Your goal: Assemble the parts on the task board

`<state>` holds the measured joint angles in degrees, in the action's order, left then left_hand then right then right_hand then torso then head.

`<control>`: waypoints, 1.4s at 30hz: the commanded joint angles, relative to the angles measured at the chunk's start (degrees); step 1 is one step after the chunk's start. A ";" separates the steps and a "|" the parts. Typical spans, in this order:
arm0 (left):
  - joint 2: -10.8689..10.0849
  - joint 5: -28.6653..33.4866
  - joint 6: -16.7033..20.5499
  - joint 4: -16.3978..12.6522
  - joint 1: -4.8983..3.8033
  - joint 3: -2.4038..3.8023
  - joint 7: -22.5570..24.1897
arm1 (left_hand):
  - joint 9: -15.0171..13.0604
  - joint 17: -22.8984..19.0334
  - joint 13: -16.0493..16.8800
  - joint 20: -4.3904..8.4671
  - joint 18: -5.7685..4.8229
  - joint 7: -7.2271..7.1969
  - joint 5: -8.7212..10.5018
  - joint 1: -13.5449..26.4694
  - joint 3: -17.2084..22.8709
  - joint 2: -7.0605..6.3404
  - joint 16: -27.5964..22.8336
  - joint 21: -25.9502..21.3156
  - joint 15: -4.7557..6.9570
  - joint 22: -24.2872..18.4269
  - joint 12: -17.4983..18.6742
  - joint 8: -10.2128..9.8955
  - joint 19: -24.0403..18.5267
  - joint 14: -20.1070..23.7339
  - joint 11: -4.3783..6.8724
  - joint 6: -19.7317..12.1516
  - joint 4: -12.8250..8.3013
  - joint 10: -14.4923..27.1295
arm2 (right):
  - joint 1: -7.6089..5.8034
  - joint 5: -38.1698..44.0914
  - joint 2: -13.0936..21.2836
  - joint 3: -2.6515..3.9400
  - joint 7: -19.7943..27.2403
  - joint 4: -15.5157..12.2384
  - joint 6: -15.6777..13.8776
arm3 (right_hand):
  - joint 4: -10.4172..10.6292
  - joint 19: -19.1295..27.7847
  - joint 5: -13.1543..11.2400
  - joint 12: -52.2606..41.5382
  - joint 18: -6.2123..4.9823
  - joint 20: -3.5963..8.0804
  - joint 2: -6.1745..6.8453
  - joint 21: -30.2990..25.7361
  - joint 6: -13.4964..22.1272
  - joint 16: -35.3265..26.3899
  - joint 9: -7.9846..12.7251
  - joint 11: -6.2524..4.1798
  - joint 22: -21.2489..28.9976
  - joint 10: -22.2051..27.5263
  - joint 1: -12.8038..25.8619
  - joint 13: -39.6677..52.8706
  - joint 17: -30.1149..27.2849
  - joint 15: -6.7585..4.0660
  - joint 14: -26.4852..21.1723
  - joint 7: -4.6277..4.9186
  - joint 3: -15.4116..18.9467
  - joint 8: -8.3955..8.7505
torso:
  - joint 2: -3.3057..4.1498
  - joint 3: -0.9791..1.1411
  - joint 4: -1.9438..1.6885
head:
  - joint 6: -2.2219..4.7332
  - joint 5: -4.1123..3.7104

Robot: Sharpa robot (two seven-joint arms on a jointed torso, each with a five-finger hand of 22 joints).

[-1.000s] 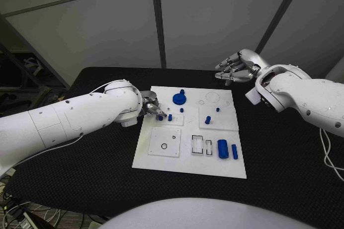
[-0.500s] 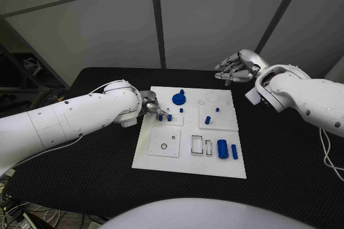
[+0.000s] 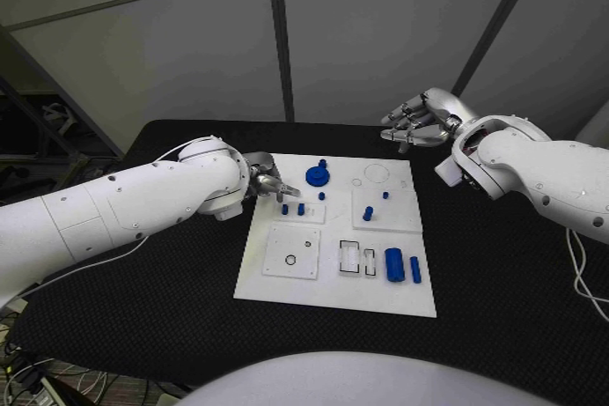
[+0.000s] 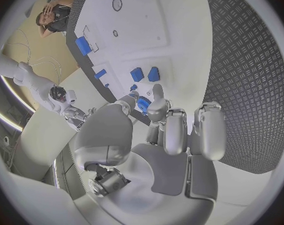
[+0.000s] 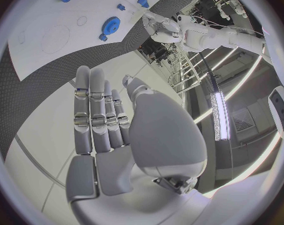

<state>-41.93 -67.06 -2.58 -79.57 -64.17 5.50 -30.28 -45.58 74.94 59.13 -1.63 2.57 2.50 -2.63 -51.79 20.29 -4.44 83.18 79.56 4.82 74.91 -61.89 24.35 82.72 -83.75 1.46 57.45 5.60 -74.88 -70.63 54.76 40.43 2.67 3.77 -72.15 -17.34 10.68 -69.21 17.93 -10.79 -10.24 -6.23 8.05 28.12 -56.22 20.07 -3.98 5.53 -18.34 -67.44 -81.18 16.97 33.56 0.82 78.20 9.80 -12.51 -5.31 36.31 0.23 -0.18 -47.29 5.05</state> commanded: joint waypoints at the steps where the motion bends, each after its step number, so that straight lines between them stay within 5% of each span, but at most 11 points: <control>1: -0.19 1.97 3.99 -0.20 -0.06 0.35 0.71 | 0.18 7.53 -4.37 -0.29 0.78 0.66 -0.09 -1.54 -0.28 0.43 -0.88 -1.38 -0.58 5.09 4.46 -0.71 -1.10 -3.78 -0.60 -1.66 -0.49 3.23 | -0.11 -0.28 0.03 0.02 0.36 0.01 0.27 | 0.29 -0.07 0.18 -0.25 -0.17 -0.30 0.07 -0.24 0.18 -0.32 -0.05 -0.08 0.05 0.30 0.57 -0.08 0.06 0.08 -0.20 0.34 0.19 0.06 | 0.01 0.07 0.05 | 0.12 -0.08; 6: -0.15 3.97 6.74 -0.19 -0.10 0.67 4.65 | 1.08 5.00 -14.17 -1.40 2.54 2.69 -0.17 -4.60 0.46 0.42 -3.76 -8.93 -2.07 -0.80 15.22 -2.54 -6.46 -2.26 -2.38 -5.84 -2.20 12.58 | -0.11 -0.28 0.04 0.02 0.33 0.03 0.23 | 0.29 -0.07 0.18 -0.25 -0.17 -0.30 0.07 -0.24 0.18 -0.32 -0.05 -0.08 0.05 0.30 0.57 -0.08 0.06 0.08 -0.20 0.34 0.19 0.06 | 0.03 0.05 0.02 | 0.25 -0.35; 8: 0.14 4.67 7.99 -0.10 -0.12 0.72 7.86 | 1.83 -4.15 -15.86 -2.37 5.13 4.20 -0.41 -7.52 1.55 0.18 -14.39 -21.75 -3.60 -10.38 18.38 -3.67 -15.95 3.81 -3.63 -8.81 -3.91 17.44 | -0.11 -0.28 0.04 0.02 0.33 0.04 0.21 | 0.31 -0.08 0.25 -0.26 -0.18 -0.30 0.01 -0.29 0.19 -0.34 -0.05 -0.08 0.08 0.33 0.55 -0.09 0.06 0.08 -0.22 0.33 0.17 0.06 | 0.03 0.06 0.03 | 0.29 -0.40; 11: 0.64 5.00 9.75 0.04 -0.14 0.68 12.54 | 2.84 -13.72 -16.99 -3.22 6.86 5.05 -0.33 -11.43 2.85 -0.79 -26.18 -33.12 -4.47 -18.56 20.45 -4.94 -24.61 11.70 -4.90 -11.09 -6.49 20.82 | -0.11 -0.28 0.03 0.02 0.33 0.04 0.17 | 0.31 -0.08 0.26 -0.26 -0.18 -0.30 0.00 -0.30 0.19 -0.35 -0.05 -0.08 0.08 0.33 0.54 -0.10 0.06 0.08 -0.23 0.33 0.16 0.06 | 0.02 0.06 0.06 | 0.43 -0.65; 13: 1.16 3.96 11.39 0.13 -0.15 0.44 16.53 | 4.54 -21.60 -19.17 -4.20 6.60 6.38 -0.28 -15.15 4.78 -1.38 -36.89 -37.23 -5.97 -20.77 23.77 -6.27 -28.09 20.65 -6.72 -12.43 -8.68 24.96 | -0.11 -0.28 0.03 0.02 0.34 0.02 0.12 | 0.29 -0.08 0.31 -0.27 -0.19 -0.30 -0.03 -0.33 0.19 -0.36 -0.05 -0.09 0.10 0.35 0.49 -0.11 0.07 0.07 -0.24 0.32 0.14 0.05 | 0.02 0.08 0.06 | 0.51 -0.75; 18: 2.67 -4.25 16.34 0.47 -0.16 -0.86 25.51 | 10.51 -24.03 -26.65 -5.78 7.15 6.11 -0.01 -19.92 7.22 -4.18 -38.25 -40.63 -6.88 -23.14 31.24 -9.74 -28.25 21.96 -7.42 -12.32 -11.62 27.30 | -0.11 -0.27 0.07 0.02 0.37 -0.17 -0.02 | 0.23 -0.10 0.40 -0.29 -0.20 -0.30 -0.04 -0.39 0.20 -0.39 -0.05 -0.11 0.14 0.40 0.36 -0.13 0.08 0.06 -0.26 0.31 0.11 0.04 | 0.11 0.03 0.17 | 1.00 -1.21; 26: 4.79 -15.48 17.29 2.51 -0.25 -2.83 28.80 | 16.53 -24.54 -33.24 -6.14 7.88 4.47 -0.13 -20.94 5.55 -5.54 -33.57 -39.25 -6.48 -22.52 36.18 -12.61 -24.34 17.09 -7.18 -9.65 -11.17 26.69 | -0.11 -0.27 0.11 0.02 0.27 -0.40 -0.16 | 0.15 -0.14 0.58 -0.29 -0.21 -0.30 -0.07 -0.50 0.21 -0.44 -0.06 -0.11 0.21 0.51 0.18 -0.19 0.10 0.05 -0.30 0.32 0.07 0.02 | 0.09 0.03 0.02 | 1.18 -1.56; 34: 7.69 -20.93 15.30 6.11 -0.28 -3.96 28.14 | 21.11 -13.31 -37.87 -4.90 4.06 4.07 -0.12 -21.80 2.51 -5.46 -17.08 -18.30 -5.31 -6.90 38.46 -14.53 -9.31 5.54 -6.24 -6.78 -9.88 23.69 | -0.11 -0.27 0.10 0.02 0.24 -0.63 -0.17 | 0.12 -0.17 0.71 -0.28 -0.22 -0.29 -0.12 -0.55 0.20 -0.47 -0.06 -0.10 0.25 0.58 0.09 -0.23 0.11 0.04 -0.30 0.33 0.03 0.01 | 0.13 -0.03 0.06 | 1.18 -1.66; 42: 9.81 -22.51 12.64 8.48 -0.26 -4.24 26.99 | 23.94 -8.40 -40.56 -3.88 2.27 3.45 -0.09 -22.15 1.83 -5.17 -10.56 -9.23 -4.26 0.15 39.71 -15.50 -3.62 1.26 -5.49 -4.57 -9.07 21.03 | -0.11 -0.27 -0.04 0.02 0.26 -0.65 -0.14 | 0.11 -0.19 0.77 -0.28 -0.22 -0.29 -0.14 -0.58 0.20 -0.47 -0.06 -0.09 0.26 0.61 0.06 -0.25 0.12 0.04 -0.30 0.33 0.01 0.00 | 0.07 0.03 0.03 | 1.00 -1.75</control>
<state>-32.39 -86.80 11.91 -71.41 -64.34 1.25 -3.48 -21.85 66.34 18.77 -5.44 5.23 5.93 -2.85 -73.38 22.37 -9.57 72.33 69.87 0.53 74.65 -22.38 9.09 78.66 -82.17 -3.98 52.45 -3.57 -53.41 -70.62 54.70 40.45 2.67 3.74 -72.68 -17.37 10.68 -69.21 18.49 -10.79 -10.24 -6.23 8.05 27.88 -56.22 19.82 -3.98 5.32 -18.14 -67.23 -81.19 16.79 33.60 0.82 78.21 9.80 -12.52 -5.31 36.40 0.23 -0.10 -46.26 3.36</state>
